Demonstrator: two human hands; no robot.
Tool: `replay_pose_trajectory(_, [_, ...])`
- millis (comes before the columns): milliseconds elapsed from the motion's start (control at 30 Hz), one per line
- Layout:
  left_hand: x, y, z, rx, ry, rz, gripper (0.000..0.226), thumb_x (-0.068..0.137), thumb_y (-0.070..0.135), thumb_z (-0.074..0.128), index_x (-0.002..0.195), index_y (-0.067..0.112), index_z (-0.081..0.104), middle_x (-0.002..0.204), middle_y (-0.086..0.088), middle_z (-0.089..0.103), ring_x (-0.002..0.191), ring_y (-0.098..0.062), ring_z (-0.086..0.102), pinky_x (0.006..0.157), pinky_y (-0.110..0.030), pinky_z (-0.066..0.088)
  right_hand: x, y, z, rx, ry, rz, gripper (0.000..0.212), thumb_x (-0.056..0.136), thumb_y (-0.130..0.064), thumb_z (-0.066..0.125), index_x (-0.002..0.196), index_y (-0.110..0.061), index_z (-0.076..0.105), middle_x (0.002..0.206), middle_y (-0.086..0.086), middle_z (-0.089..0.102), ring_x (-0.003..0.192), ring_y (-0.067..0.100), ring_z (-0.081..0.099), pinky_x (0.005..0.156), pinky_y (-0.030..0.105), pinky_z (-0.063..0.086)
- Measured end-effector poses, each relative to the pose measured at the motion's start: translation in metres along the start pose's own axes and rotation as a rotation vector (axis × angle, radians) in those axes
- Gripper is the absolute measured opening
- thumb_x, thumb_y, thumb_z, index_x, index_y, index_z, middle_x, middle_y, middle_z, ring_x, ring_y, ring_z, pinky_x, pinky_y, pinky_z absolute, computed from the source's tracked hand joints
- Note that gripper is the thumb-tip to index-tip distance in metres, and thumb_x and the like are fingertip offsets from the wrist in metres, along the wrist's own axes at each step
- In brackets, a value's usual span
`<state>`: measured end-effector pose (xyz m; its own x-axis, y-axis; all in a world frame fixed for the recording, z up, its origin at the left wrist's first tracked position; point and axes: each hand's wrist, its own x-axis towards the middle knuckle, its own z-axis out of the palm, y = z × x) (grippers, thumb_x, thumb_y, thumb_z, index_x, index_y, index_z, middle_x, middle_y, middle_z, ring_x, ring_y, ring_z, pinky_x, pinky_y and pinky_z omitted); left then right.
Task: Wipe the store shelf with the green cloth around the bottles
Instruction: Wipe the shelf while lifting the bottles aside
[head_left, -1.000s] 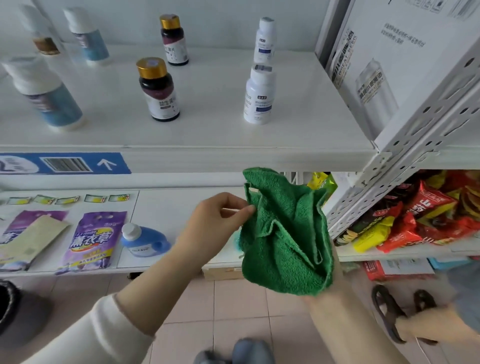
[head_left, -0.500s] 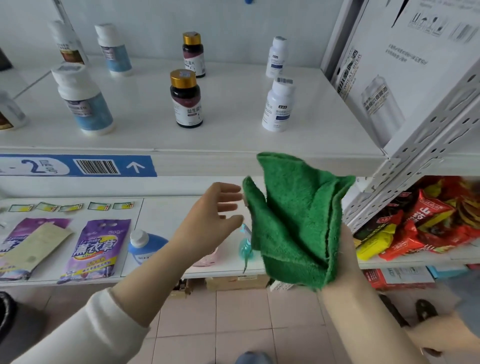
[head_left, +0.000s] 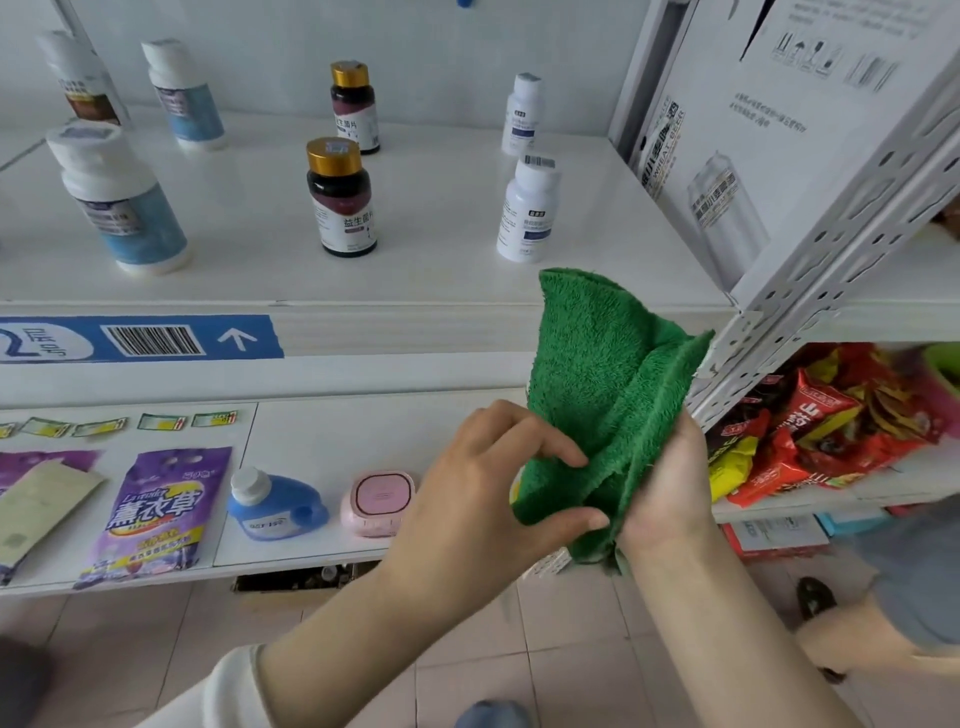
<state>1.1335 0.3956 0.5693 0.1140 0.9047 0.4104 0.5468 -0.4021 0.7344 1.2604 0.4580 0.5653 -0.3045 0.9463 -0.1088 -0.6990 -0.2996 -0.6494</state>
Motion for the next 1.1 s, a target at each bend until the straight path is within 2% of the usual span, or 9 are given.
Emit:
replay_pose_trajectory(133, [0.003,-0.002,0.005,-0.096,-0.005,-0.026,0.014,0.075,0.022,0.072,0.085,0.021,0.063,0.08,0.015,0.058,0.079,0.004,0.053,0.072,-0.005,0.036,0.002,-0.002,-0.001,-0.01,0.021,0.011,0.044,0.073,-0.042,0.04,0.077,-0.016,0.075,0.083,0.008,0.071,0.08,0.021,0.069,0.071,0.033,0.057])
replay_pose_trajectory(333, [0.021,-0.021,-0.008,-0.33,0.095,-0.313,0.04,0.068,0.055,0.056,0.1,0.032,0.051,0.103,0.02,0.061,0.095,0.004,0.058,0.076,-0.008,0.046,0.003,-0.007,-0.003,-0.034,-0.038,0.046,0.058,0.094,-0.042,0.022,0.075,-0.023,0.073,0.08,0.001,0.07,0.074,0.017,0.066,0.065,0.026,0.053])
replay_pose_trajectory(433, [0.033,-0.033,-0.011,-0.427,-0.126,-0.42,0.045,0.075,0.041,0.055,0.116,0.021,0.051,0.115,0.013,0.06,0.105,0.004,0.055,0.084,-0.009,0.044,0.002,-0.016,0.01,-0.074,-0.207,0.083,0.053,0.096,-0.041,0.018,0.096,-0.019,0.067,0.096,0.008,0.064,0.087,0.027,0.058,0.076,0.035,0.046])
replay_pose_trajectory(500, [0.038,-0.035,-0.016,-0.51,-0.234,-0.381,0.03,0.078,0.033,0.056,0.097,0.009,0.058,0.09,0.013,0.066,0.086,0.004,0.059,0.079,-0.009,0.043,0.0,-0.023,0.018,-0.064,-0.345,-0.01,0.051,0.096,-0.035,0.021,0.111,-0.008,0.063,0.11,0.011,0.065,0.104,0.025,0.059,0.091,0.033,0.046])
replay_pose_trajectory(633, [0.044,-0.033,-0.026,-0.594,-0.135,-0.344,0.043,0.073,0.038,0.061,0.079,-0.003,0.05,0.071,-0.011,0.044,0.072,-0.015,0.045,0.073,-0.03,0.044,0.004,-0.036,0.002,-0.271,0.027,0.01,0.044,0.092,-0.034,0.04,0.071,-0.018,0.075,0.076,0.0,0.073,0.078,0.019,0.069,0.062,0.025,0.055])
replay_pose_trajectory(733, [0.047,-0.029,-0.027,-0.552,-0.083,-0.428,0.03,0.078,0.038,0.062,0.074,0.01,0.053,0.071,-0.012,0.049,0.071,-0.017,0.045,0.073,-0.034,0.04,0.014,-0.035,-0.017,-0.394,0.209,0.313,0.042,0.099,-0.034,0.032,0.093,-0.007,0.064,0.096,0.012,0.066,0.091,0.027,0.063,0.079,0.04,0.051])
replay_pose_trajectory(867, [0.044,-0.036,-0.021,-0.428,-0.001,-0.527,0.017,0.085,0.026,0.061,0.069,0.02,0.058,0.056,0.01,0.061,0.049,-0.002,0.05,0.051,-0.011,0.04,0.004,-0.013,-0.033,-0.314,0.322,0.608,0.069,0.09,-0.058,0.03,0.115,0.001,0.056,0.118,0.019,0.06,0.109,0.03,0.057,0.086,0.041,0.046])
replay_pose_trajectory(1000, [0.033,-0.045,-0.028,-0.397,0.035,-0.581,0.023,0.076,0.024,0.071,0.093,0.022,0.055,0.072,0.003,0.069,0.059,-0.005,0.06,0.061,-0.019,0.047,-0.002,-0.004,-0.039,-0.62,0.305,0.47,0.049,0.077,-0.031,0.065,0.115,0.0,0.057,0.106,0.013,0.066,0.093,0.021,0.063,0.078,0.031,0.052])
replay_pose_trajectory(1100, [0.026,-0.048,-0.038,-0.329,0.021,-0.523,0.044,0.07,0.021,0.076,0.106,0.03,0.052,0.076,0.002,0.066,0.071,-0.01,0.064,0.072,-0.023,0.05,-0.01,-0.008,-0.038,-0.91,0.266,0.262,0.067,0.069,-0.023,0.076,0.127,-0.017,0.045,0.108,0.006,0.063,0.102,0.019,0.061,0.092,0.034,0.048])
